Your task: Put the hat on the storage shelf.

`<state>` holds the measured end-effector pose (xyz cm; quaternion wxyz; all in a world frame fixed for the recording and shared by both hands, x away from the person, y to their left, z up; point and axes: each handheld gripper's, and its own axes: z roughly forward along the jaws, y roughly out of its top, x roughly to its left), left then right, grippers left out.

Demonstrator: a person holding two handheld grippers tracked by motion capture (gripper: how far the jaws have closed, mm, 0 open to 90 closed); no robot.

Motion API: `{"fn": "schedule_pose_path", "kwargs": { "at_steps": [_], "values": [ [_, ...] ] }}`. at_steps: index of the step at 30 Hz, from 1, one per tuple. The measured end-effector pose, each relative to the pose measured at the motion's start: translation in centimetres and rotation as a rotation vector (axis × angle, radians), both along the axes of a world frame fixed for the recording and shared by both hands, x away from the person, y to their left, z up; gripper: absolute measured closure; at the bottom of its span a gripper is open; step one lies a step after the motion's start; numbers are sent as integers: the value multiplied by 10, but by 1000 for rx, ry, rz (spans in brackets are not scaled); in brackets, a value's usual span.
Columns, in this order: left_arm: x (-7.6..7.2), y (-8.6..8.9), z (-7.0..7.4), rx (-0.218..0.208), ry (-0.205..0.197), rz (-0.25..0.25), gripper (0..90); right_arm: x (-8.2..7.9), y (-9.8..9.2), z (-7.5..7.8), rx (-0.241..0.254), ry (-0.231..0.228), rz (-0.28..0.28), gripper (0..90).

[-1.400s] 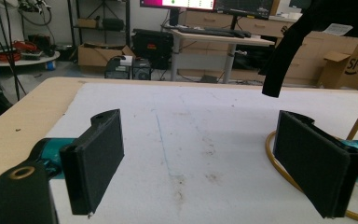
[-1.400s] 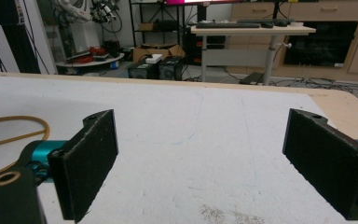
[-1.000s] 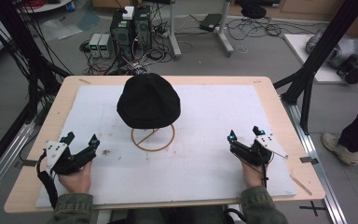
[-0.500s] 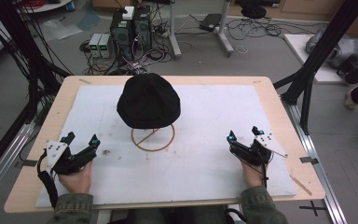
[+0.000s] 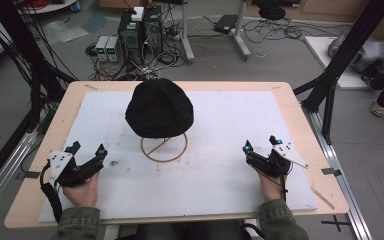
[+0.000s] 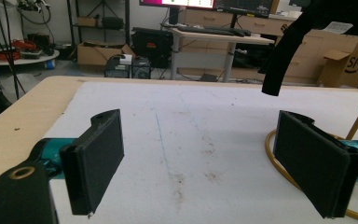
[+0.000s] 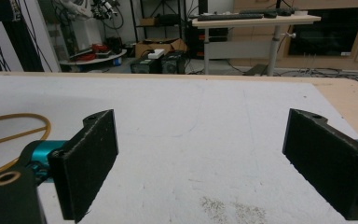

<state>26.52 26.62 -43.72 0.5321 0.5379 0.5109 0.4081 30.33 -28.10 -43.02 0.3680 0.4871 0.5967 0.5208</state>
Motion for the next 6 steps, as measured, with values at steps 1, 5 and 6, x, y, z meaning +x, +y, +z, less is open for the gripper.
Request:
{"fn": "schedule_pose_path", "kwargs": {
  "at_steps": [1, 5, 6],
  "values": [
    [0, 0, 0, 0, 0, 0, 165, 0, 0, 0, 0, 1, 1, 95],
    [0, 0, 0, 0, 3, -3, 165, 0, 0, 0, -7, -3, 3, 95],
    [0, 0, 0, -1, 1, -3, 165, -1, 1, 0, -7, -1, 5, 95]
  ]
}}
